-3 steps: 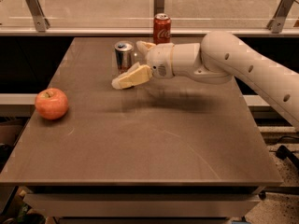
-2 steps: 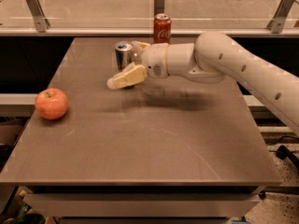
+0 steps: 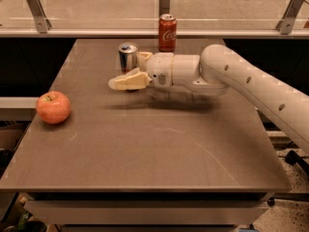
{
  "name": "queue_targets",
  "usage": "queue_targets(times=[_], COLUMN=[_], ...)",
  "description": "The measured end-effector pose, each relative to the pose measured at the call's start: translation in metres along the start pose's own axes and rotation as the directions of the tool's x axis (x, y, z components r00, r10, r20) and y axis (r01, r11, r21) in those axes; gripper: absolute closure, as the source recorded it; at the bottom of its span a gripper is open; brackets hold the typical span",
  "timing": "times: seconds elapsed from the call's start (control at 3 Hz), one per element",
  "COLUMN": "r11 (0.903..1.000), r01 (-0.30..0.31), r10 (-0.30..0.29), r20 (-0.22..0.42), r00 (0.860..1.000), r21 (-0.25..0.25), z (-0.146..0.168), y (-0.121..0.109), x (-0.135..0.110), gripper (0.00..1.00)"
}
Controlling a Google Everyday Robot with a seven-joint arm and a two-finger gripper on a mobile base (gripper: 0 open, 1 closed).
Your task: Knock redbull can over
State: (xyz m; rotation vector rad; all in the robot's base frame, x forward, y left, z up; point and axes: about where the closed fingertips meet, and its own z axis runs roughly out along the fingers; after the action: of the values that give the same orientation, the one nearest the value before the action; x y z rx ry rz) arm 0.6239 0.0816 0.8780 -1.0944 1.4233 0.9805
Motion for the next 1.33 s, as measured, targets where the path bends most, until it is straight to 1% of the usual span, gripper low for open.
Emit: queue_targets(times=[1.0,1.33], r11=[0.9999,0.9999], r01=[0.001,0.002], r10=[-0.001,-0.002], r20=[0.003,0.003], r00=[1.000,1.000], r21=[-0.014,-0.017], z=[0.0069,0.0084], y=[0.0045,0.0056], x=[-0.0011,-0.0016], gripper=[0.94,1.00])
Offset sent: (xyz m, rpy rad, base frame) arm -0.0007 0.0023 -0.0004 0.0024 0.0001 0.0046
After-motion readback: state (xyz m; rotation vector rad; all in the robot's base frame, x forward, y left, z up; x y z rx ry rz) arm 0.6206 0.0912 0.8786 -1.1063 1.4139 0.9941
